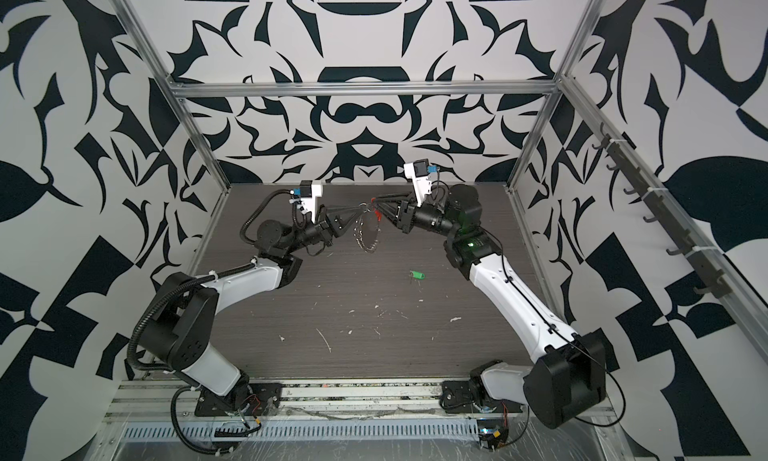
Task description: Put the keys on the keyring
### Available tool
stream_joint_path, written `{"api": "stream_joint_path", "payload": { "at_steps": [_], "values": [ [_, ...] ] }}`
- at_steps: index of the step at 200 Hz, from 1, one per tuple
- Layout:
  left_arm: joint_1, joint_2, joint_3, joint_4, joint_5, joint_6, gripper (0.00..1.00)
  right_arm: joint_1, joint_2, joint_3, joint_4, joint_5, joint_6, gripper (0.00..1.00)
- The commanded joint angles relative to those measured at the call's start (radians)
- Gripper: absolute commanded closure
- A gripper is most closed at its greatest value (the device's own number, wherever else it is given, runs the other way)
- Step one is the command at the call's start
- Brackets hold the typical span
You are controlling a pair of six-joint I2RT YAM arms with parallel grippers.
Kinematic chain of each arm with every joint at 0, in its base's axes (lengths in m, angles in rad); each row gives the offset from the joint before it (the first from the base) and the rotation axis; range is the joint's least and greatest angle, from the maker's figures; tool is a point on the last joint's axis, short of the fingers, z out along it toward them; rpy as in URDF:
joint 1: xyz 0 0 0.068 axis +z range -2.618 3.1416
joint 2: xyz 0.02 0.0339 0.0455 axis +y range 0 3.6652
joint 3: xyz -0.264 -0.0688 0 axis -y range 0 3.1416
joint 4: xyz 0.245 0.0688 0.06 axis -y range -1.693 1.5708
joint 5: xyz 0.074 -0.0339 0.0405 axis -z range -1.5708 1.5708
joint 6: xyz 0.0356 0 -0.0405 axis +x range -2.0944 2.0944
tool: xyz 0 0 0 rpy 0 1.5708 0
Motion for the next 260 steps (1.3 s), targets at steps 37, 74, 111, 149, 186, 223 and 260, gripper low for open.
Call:
{"api": "stream_joint_path", "payload": {
  "at_steps": [37, 74, 111, 149, 186, 223, 260],
  "values": [
    [0.001, -0.020, 0.034, 0.072, 0.007, -0.021, 1.00, 0.028, 0.041, 0.020, 0.106, -0.056, 0.063, 0.74],
    [0.002, -0.019, 0.038, 0.072, 0.006, -0.021, 1.00, 0.045, 0.060, 0.029, 0.106, -0.062, 0.063, 0.76],
    [0.000, -0.015, 0.041, 0.071, 0.007, -0.021, 1.00, 0.054, 0.067, 0.023, 0.106, -0.069, 0.063, 0.82],
    [0.001, -0.012, 0.045, 0.073, 0.006, -0.025, 1.00, 0.054, 0.063, 0.011, 0.109, -0.065, 0.060, 0.86],
    [0.000, -0.005, 0.049, 0.073, 0.008, -0.030, 1.00, 0.057, 0.069, 0.023, 0.117, -0.065, 0.060, 0.88],
    [0.000, -0.002, 0.052, 0.072, 0.009, -0.033, 1.00, 0.067, 0.085, 0.039, 0.120, -0.067, 0.062, 0.90],
    [0.001, -0.002, 0.060, 0.073, 0.008, -0.034, 1.00, 0.072, 0.089, 0.050, 0.123, -0.052, 0.055, 1.00]
  ]
}}
